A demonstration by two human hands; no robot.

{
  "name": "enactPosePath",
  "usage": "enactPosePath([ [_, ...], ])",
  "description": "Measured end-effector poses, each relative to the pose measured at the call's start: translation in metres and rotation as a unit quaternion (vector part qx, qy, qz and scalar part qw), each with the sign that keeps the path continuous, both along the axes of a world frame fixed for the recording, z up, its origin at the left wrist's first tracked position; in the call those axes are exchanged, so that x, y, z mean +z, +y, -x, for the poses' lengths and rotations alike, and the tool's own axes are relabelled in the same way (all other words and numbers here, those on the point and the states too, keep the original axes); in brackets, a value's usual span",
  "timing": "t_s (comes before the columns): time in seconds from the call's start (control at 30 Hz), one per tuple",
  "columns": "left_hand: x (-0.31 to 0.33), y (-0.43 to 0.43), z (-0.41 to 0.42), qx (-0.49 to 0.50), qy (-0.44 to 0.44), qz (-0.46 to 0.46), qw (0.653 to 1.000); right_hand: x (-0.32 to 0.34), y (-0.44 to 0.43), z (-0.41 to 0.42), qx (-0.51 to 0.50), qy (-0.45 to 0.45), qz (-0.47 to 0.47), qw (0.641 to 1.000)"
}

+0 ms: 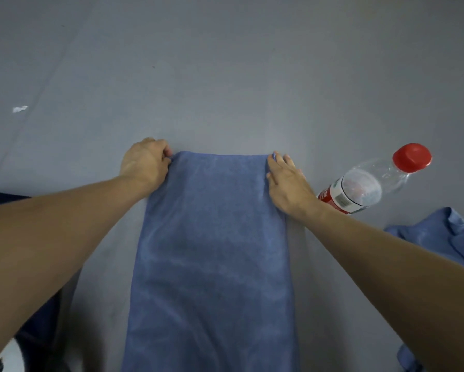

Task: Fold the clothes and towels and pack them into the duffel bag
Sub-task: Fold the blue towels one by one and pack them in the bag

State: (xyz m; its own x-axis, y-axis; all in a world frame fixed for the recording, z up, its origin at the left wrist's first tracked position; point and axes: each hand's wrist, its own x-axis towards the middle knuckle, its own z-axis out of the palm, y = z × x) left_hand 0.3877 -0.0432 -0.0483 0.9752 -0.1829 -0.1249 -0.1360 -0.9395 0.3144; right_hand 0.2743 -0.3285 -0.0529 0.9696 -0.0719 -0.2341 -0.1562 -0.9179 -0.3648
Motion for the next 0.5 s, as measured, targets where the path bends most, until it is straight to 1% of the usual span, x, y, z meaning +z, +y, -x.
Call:
enactPosePath([
  [0.07,0.009,0.002,0.0,0.012,-0.035,0.024,0.999,0.008,-0.003,0.0,-0.047,-0.035,-0.059,0.997],
  [0.1,0.015,0.004,0.0,0.016,-0.05,0.043,0.998,0.014,-0.004,-0.001,-0.094,-0.05,-0.086,0.991],
  [0.17,0.031,0.008,0.004,0.017,-0.065,0.076,0.995,0.03,-0.003,-0.001,-0.197,-0.094,-0.145,0.965],
  [0.23,0.048,0.016,0.015,0.021,-0.069,0.1,0.992,0.046,0.002,0.006,-0.243,-0.142,-0.183,0.942],
  [0.33,0.071,0.038,0.046,0.012,-0.085,0.136,0.987,0.073,0.017,0.03,-0.235,-0.183,-0.184,0.937],
  [0.43,0.089,0.064,0.096,0.001,-0.114,0.153,0.982,0.103,0.033,0.075,-0.2,-0.183,-0.189,0.944],
  [0.5,0.098,0.081,0.144,-0.013,-0.115,0.164,0.98,0.119,0.039,0.12,-0.177,-0.171,-0.183,0.952],
])
